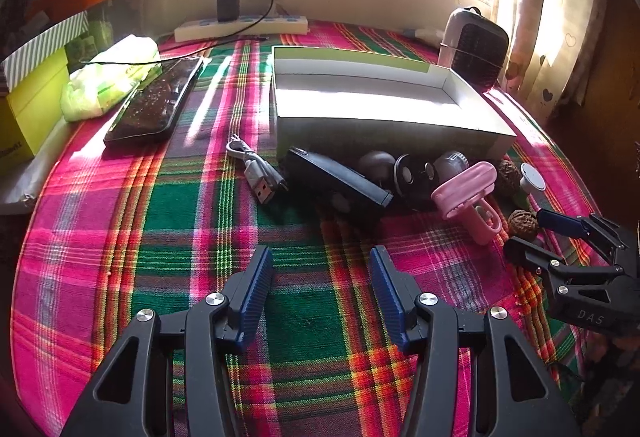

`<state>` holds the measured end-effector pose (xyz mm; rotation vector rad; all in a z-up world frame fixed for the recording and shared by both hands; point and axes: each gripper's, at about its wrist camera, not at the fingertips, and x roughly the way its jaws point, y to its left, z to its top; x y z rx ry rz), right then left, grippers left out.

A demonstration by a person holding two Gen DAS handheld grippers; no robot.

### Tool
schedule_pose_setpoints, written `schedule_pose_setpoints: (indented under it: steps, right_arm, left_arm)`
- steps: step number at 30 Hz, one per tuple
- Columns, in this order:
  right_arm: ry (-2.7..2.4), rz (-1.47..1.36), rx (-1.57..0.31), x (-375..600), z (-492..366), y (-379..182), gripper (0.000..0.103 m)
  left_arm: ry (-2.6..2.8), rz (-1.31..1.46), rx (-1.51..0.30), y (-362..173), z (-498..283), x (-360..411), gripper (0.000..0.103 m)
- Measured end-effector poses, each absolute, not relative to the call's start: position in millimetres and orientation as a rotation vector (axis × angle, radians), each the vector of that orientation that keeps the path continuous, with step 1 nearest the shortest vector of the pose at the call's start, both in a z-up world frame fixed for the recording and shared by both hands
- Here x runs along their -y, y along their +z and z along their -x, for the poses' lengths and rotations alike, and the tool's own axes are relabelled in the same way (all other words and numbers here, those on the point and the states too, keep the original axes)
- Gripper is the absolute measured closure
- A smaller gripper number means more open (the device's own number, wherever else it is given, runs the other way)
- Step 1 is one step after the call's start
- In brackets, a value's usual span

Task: Organize objects
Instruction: 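Close the right gripper on the brown walnut while the left gripper moves toward the white cable, then close the left gripper on the white USB cable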

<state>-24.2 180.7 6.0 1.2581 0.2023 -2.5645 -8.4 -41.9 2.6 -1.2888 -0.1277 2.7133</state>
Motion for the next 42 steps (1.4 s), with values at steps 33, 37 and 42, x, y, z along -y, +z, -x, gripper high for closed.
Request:
schedule_pose_setpoints:
  steps: [33,37,42]
  right_arm:
    - [-2.530,-1.215,-0.201,-170.9,33.5,8.5,0.072]
    - [-2.531,-1.217,-0.198,-170.5,34.9,8.5,0.072]
    - [-2.532,-1.218,-0.202,-170.1,35.9,8.8,0.072]
  left_arm:
    - [2.800,1.382,0.242,5.0,74.7,79.2,0.053]
    - [2.809,1.401,0.193,5.4,76.5,77.6,0.053]
    - [2.847,1.438,0.048,3.8,72.9,78.5,0.053]
